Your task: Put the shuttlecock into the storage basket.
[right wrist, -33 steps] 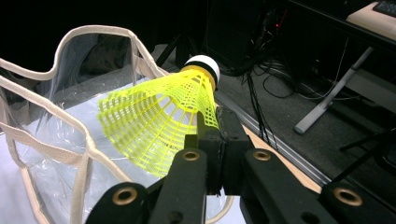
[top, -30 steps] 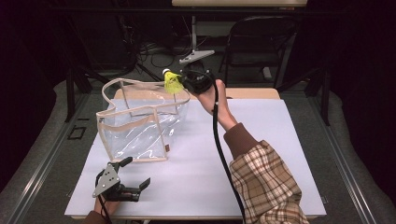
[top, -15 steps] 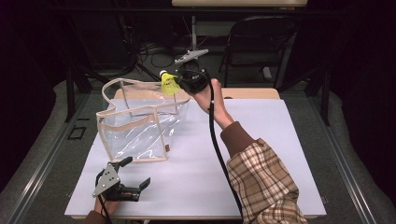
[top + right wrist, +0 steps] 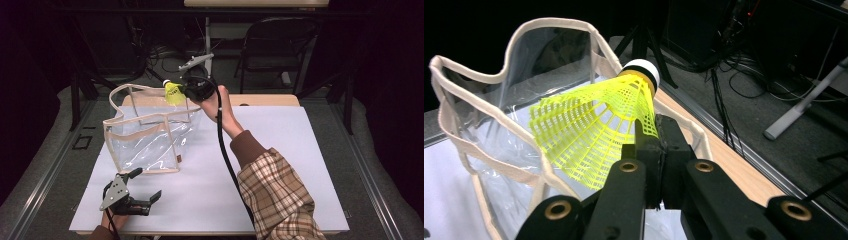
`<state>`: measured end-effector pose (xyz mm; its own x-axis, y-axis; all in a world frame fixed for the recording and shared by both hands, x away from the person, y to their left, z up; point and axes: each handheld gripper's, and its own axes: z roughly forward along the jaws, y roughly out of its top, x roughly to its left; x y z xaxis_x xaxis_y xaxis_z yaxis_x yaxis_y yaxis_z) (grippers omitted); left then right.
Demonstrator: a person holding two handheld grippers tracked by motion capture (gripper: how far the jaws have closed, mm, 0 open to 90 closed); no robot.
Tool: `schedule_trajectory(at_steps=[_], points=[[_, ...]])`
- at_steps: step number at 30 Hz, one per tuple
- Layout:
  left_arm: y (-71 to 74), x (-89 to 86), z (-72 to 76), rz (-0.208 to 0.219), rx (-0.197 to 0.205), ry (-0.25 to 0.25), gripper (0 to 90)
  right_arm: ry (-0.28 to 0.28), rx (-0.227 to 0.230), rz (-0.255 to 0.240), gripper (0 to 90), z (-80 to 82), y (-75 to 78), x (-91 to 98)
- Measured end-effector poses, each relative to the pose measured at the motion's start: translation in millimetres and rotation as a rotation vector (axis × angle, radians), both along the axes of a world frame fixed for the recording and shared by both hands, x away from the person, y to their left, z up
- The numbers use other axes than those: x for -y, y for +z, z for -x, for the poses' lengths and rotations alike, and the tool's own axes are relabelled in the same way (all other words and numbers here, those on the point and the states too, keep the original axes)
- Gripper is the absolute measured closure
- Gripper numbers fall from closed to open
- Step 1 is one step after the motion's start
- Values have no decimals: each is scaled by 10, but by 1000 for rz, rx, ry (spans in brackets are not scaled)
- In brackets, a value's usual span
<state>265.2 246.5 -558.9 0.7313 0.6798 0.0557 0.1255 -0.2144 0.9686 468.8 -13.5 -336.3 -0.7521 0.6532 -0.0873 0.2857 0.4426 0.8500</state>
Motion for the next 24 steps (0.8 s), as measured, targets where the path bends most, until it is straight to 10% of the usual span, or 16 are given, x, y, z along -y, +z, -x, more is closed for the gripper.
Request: schedule_trajectory(at_steps=[24], points=[[2,-2,2,9,-1,-3,0,42,-95,29,900,-117,-26,-20]])
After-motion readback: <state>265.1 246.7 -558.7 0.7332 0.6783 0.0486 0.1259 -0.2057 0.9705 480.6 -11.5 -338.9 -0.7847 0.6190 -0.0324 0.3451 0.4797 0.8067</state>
